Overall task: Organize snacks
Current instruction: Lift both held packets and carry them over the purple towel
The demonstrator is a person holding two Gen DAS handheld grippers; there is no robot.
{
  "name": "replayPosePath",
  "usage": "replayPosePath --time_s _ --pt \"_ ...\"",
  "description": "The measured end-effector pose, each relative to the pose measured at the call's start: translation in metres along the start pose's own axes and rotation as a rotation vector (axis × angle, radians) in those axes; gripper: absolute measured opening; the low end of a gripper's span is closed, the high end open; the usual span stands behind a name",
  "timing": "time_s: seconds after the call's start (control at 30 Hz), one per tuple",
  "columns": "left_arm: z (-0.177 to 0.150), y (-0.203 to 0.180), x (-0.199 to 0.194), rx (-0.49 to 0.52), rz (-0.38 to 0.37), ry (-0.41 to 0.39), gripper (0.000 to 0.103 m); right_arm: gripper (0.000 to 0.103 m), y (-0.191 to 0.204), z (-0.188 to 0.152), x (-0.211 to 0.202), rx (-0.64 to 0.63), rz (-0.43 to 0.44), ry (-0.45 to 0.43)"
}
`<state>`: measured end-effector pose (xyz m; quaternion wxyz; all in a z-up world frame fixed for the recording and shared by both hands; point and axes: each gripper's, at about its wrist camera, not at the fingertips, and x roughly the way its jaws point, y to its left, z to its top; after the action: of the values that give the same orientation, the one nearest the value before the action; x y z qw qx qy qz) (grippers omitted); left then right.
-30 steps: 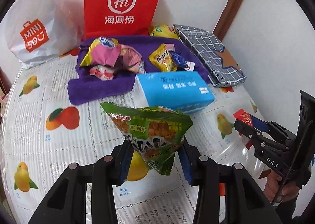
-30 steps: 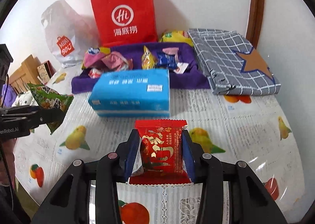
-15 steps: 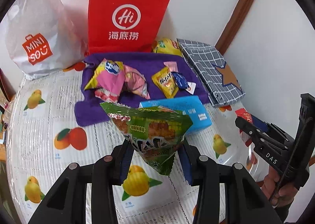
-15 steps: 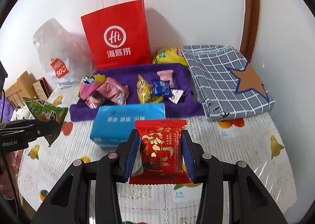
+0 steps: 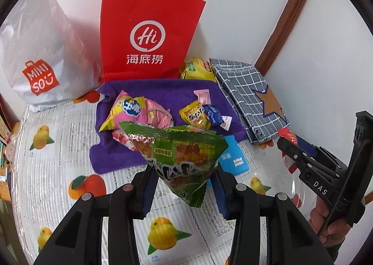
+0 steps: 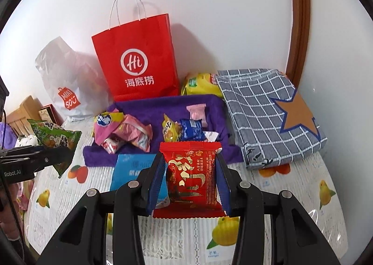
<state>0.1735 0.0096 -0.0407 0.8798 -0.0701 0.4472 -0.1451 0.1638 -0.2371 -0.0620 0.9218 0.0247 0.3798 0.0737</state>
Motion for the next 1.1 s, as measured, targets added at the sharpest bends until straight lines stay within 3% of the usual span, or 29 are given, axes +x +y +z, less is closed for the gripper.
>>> replayPosePath --time_s 1.1 --pt "0.045 0.01 0.013 0.001 0.016 -0.019 0.041 0.043 0.004 0.043 0.029 0.001 -0.015 -0.016"
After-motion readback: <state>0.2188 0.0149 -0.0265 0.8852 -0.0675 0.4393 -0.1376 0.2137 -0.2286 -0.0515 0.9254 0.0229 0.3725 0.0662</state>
